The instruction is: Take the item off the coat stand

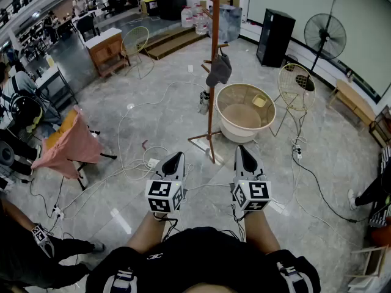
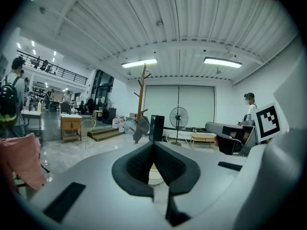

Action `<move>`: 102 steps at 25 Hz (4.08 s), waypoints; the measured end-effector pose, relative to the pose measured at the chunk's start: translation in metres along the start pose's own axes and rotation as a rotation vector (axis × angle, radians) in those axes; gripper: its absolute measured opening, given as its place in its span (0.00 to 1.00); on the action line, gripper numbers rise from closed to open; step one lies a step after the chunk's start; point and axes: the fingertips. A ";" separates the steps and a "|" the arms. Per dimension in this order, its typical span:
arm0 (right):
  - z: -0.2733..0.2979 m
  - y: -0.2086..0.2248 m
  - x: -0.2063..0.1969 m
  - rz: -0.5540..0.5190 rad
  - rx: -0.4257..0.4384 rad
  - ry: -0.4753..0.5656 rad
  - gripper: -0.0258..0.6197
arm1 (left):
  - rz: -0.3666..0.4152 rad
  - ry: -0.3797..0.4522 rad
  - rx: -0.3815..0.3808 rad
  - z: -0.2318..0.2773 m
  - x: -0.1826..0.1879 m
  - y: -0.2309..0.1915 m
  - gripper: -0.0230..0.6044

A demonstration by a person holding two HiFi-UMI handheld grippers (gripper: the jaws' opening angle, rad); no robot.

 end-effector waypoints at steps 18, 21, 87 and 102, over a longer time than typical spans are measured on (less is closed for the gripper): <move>-0.036 0.056 -0.015 0.012 0.017 -0.012 0.06 | 0.007 -0.014 0.032 0.010 -0.010 0.062 0.06; -0.041 0.072 -0.021 0.009 0.024 -0.015 0.06 | 0.000 -0.018 0.036 0.017 -0.016 0.079 0.06; 0.524 0.266 0.115 -0.016 0.226 -0.023 0.43 | -0.033 -0.042 0.056 0.520 0.227 -0.141 0.06; 0.634 0.272 0.063 -0.118 0.329 -0.220 0.64 | -0.105 -0.059 0.241 0.532 0.226 -0.170 0.06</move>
Point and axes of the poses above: the fingertips, and each gripper's own axes: z forward along the fingers, y to its right, x out of its top, and after that the axes turned 15 degrees about -y, right-handed
